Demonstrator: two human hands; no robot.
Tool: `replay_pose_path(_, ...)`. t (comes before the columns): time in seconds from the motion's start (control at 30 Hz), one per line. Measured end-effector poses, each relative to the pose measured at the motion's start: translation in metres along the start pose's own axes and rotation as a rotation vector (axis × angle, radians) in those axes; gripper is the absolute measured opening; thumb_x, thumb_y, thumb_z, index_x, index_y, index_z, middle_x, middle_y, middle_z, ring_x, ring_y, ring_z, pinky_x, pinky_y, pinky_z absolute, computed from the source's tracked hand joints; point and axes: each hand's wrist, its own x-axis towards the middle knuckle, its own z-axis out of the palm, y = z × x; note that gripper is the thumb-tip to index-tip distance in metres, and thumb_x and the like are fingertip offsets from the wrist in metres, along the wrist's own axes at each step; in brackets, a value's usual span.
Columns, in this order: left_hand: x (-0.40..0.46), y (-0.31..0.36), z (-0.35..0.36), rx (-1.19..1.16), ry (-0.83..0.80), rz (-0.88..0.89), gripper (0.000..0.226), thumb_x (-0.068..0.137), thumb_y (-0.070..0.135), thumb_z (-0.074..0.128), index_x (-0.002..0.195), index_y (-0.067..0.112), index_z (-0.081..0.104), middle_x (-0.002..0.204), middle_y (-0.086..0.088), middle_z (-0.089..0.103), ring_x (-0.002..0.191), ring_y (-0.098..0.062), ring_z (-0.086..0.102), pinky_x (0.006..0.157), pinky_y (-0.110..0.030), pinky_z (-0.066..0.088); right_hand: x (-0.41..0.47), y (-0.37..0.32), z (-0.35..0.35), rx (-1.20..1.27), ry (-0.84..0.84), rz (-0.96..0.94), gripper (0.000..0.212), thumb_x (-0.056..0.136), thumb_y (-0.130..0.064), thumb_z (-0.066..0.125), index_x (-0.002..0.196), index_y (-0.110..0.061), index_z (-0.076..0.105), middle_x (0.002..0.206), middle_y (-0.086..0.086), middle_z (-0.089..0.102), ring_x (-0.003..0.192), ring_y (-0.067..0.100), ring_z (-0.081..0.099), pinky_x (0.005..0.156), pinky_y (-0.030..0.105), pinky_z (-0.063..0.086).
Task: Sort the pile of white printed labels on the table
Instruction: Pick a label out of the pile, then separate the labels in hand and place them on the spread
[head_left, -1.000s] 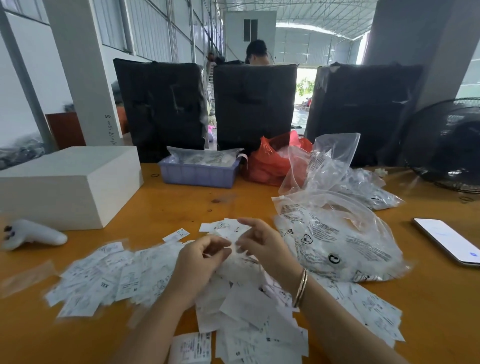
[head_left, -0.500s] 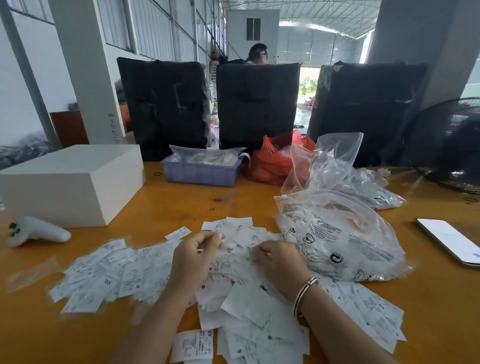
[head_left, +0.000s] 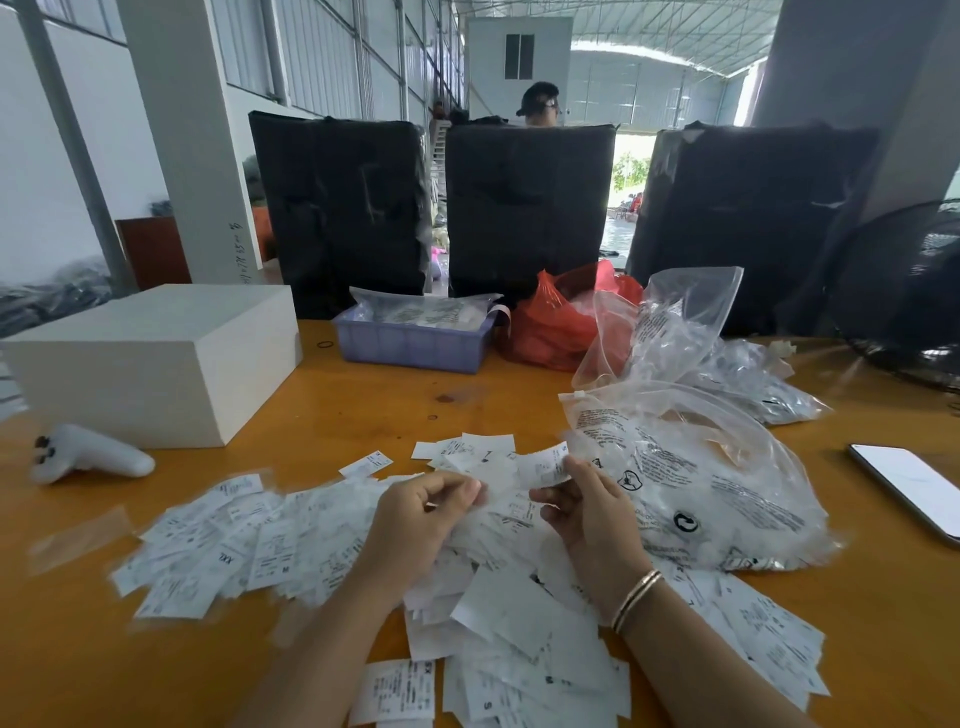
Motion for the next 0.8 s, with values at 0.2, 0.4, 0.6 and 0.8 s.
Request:
replay_pose_path(0.2,0.0007,-0.0005,-0.0002,-0.039,0.012,-0.014,0.012,0.090,0.020,0.062,0.087,0.029,0.069,0.082,0.016,0.074,0.083,0.001,0.068,0.069,-0.008,0.050,0.0020,0.0016,-0.0029,0.010,-0.101,0.000,0.023,0.086,0.005,0.052,0.078,-0.014,0.062,0.072,0.005,0.064,0.064,0.016,0.059,0.061,0.027,0.047)
replay_pose_path(0.4,0.0015,0.0002,-0.0029,-0.001,0.001,0.010,0.017,0.090,0.018,0.062,0.087,0.034,0.068,0.080,0.021,0.073,0.081,0.005,0.067,0.066,-0.007,0.049,0.0027,0.0003,-0.0045,0.045,-0.208,0.056,0.034,0.085,0.009,0.052,0.095,-0.013,0.075,0.082,0.009,0.072,0.073,0.029,0.069,0.067,0.039,0.057)
replay_pose_path(0.6,0.0025,-0.0004,-0.0063,-0.008,-0.033,0.011,0.023,0.090,0.014,0.062,0.092,0.037,0.065,0.082,0.021,0.073,0.084,0.003,0.068,0.069,-0.009,0.051,0.0008,0.0057,-0.0026,-0.110,-0.194,-0.115,0.046,0.076,0.003,0.067,0.111,-0.027,0.065,0.069,-0.009,0.062,0.069,0.009,0.062,0.065,0.023,0.055)
replay_pose_path(0.8,0.0023,0.0014,-0.0059,-0.010,-0.091,-0.004,0.026,0.090,0.011,0.062,0.092,0.036,0.067,0.081,0.019,0.073,0.085,0.001,0.069,0.070,-0.009,0.051,-0.0026,0.0075,-0.0001,-0.240,-0.177,-0.264,0.035,0.082,0.002,0.066,0.106,-0.023,0.066,0.072,-0.010,0.065,0.072,0.005,0.062,0.069,0.020,0.051)
